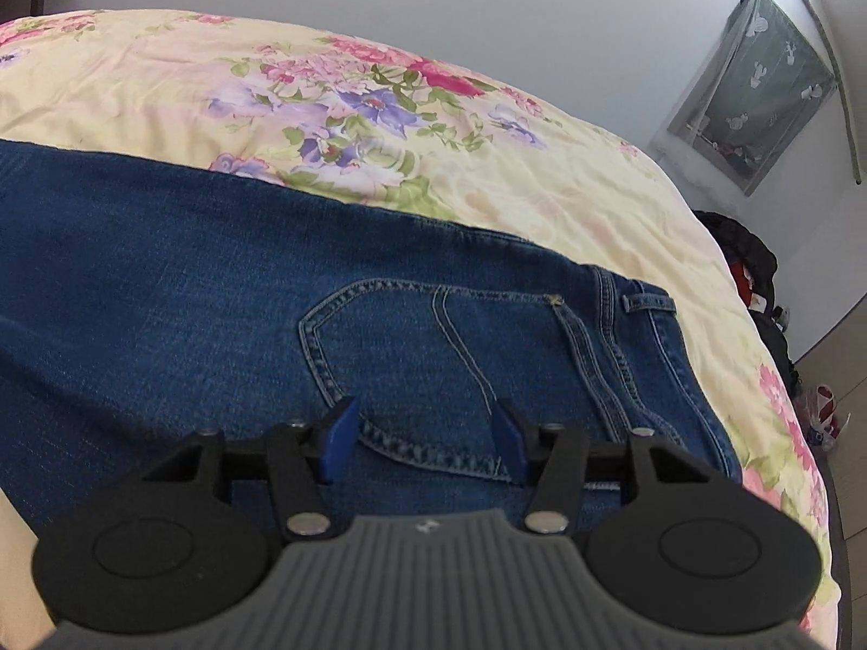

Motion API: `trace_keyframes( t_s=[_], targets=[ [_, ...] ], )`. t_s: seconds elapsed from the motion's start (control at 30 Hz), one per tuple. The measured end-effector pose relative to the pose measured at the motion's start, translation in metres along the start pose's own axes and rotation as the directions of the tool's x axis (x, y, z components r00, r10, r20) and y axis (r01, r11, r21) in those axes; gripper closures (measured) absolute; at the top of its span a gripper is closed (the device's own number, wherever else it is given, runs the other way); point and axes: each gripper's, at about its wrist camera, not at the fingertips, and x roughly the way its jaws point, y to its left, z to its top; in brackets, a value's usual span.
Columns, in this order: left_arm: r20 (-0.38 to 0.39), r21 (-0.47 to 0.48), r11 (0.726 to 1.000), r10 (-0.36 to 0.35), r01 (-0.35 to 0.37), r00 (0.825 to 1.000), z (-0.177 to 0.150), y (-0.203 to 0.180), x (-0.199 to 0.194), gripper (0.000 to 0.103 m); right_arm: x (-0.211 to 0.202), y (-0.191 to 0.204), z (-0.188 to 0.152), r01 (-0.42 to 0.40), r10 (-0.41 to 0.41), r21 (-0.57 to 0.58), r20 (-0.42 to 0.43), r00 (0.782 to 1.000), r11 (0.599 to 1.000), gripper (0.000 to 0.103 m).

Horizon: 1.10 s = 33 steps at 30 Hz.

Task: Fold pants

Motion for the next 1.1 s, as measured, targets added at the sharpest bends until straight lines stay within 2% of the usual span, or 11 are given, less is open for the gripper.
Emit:
trace_keyframes(
  t_s=[0.13, 0.27, 0.47, 0.57, 0.63, 0.83, 1.0, 1.1],
  targets=[
    [0.023, -0.100, 0.988, 0.124, -0.121, 0.992, 0.026, 0.037, 0.014, 0.053, -0.003, -0.003, 0.001, 0.020, -0.020, 0.019, 0.000, 1.000, 1.000, 0.054],
    [0.027, -0.204, 0.970, 0.143, -0.134, 0.989, 0.036, 0.064, 0.016, 0.053, -0.005, -0.004, 0.003, 0.042, -0.042, 0.029, -0.001, 0.999, 0.999, 0.053],
    [0.003, -0.385, 0.923, -0.002, 0.003, 1.000, 0.006, 0.083, -0.001, 0.053, -0.028, -0.006, -0.001, 0.042, -0.046, 0.121, 0.031, 0.998, 0.992, 0.053],
    [0.000, -0.478, 0.876, -0.076, 0.067, 0.997, -0.019, 0.086, -0.009, 0.053, -0.046, -0.002, -0.007, 0.026, -0.033, 0.176, 0.037, 0.999, 0.984, 0.053],
    [0.004, -0.506, 0.858, -0.105, 0.093, 0.994, -0.032, 0.085, -0.014, 0.053, -0.060, 0.002, -0.015, 0.009, -0.019, 0.212, 0.048, 0.999, 0.977, 0.053],
    [-0.011, -0.464, 0.881, -0.107, 0.089, 0.994, -0.052, 0.064, -0.021, 0.053, -0.093, 0.019, -0.053, -0.038, 0.035, 0.308, 0.016, 0.999, 0.951, 0.054],
    [-0.015, -0.436, 0.897, -0.093, 0.078, 0.996, -0.044, 0.051, -0.019, 0.053, -0.088, 0.040, -0.084, -0.072, 0.092, 0.362, -0.038, 0.995, 0.929, 0.058],
    [-0.016, -0.415, 0.906, -0.091, 0.076, 0.996, -0.037, 0.039, -0.014, 0.053, -0.079, 0.045, -0.085, -0.082, 0.102, 0.425, -0.025, 0.995, 0.901, 0.069]
  ],
)
